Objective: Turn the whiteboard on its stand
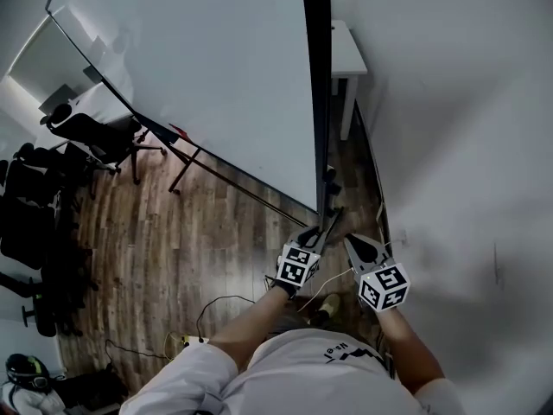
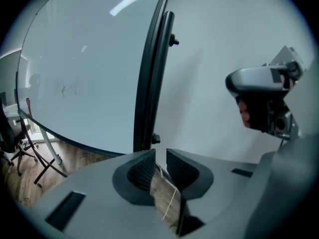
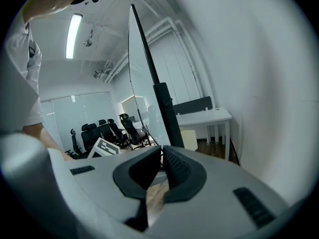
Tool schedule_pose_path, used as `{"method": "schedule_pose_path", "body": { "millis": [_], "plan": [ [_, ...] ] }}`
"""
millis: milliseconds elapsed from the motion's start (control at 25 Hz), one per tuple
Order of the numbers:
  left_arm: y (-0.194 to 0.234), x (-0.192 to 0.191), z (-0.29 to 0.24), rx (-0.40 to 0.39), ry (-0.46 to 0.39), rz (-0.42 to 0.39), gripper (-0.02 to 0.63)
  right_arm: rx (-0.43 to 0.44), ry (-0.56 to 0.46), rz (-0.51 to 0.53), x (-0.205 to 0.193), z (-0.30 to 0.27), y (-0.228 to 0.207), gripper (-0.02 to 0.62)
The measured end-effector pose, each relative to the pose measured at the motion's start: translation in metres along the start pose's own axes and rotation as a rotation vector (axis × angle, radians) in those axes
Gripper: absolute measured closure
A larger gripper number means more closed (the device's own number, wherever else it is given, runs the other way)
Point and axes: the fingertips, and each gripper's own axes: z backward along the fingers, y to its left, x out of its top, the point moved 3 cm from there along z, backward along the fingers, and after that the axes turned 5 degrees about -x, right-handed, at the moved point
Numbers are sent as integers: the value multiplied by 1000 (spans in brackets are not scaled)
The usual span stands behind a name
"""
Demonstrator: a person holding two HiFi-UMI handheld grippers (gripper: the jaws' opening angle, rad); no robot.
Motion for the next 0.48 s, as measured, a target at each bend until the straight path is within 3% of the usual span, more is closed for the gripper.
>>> {"method": "schedule_pose_path", "body": {
  "millis": [480],
  "plan": [
    [-51,69,82,-10,-132,6,563,51,-52,15,39,11,17,577]
  ]
}}
